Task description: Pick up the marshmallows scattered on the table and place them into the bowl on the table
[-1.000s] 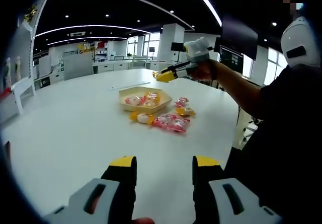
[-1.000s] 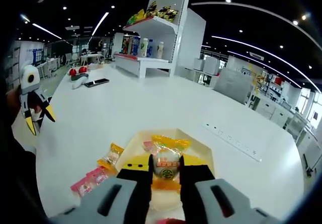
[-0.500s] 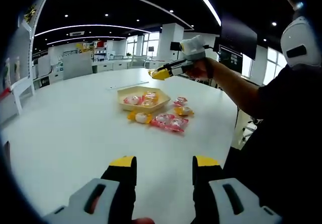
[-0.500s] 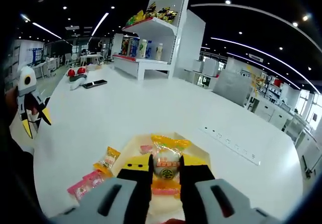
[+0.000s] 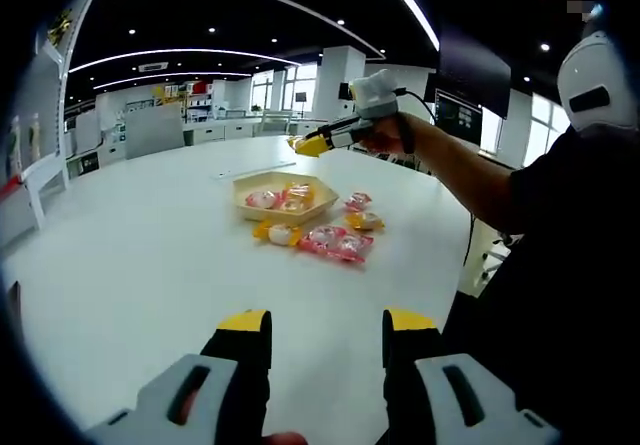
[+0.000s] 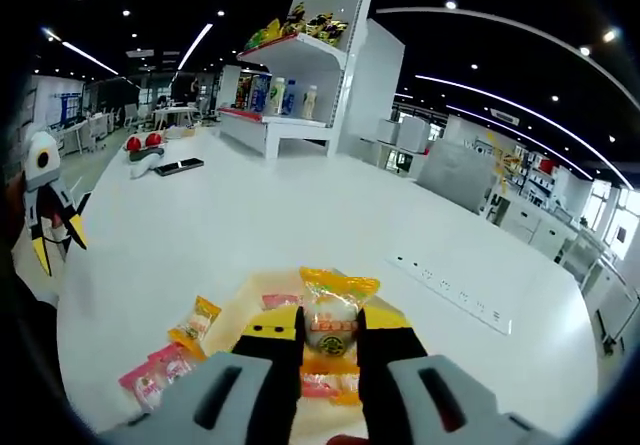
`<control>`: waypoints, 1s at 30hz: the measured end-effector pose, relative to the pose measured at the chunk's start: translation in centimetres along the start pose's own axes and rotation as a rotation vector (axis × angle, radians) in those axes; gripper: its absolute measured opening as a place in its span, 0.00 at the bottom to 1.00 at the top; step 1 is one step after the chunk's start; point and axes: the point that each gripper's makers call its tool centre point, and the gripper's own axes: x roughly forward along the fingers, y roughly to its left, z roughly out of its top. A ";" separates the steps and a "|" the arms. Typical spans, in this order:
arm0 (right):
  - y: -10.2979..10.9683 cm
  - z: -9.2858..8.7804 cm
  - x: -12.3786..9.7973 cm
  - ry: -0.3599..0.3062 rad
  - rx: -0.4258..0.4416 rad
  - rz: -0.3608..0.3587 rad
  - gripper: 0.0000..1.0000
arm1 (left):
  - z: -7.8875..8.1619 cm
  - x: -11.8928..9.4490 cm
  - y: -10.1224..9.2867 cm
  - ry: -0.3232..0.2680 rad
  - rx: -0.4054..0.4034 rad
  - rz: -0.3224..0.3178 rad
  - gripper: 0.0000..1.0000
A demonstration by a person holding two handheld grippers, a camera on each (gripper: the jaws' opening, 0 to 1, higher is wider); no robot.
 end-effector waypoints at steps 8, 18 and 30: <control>-0.6 -0.3 0.6 0.015 0.001 -0.003 0.22 | 0.1 0.1 0.0 -0.002 0.005 0.001 0.45; -0.7 -0.7 1.3 0.030 0.013 -0.003 0.22 | 0.0 0.1 -0.1 0.000 0.004 0.006 0.44; -0.4 -1.2 2.3 0.055 0.006 0.001 0.22 | -0.1 0.0 -0.3 0.000 0.003 0.005 0.44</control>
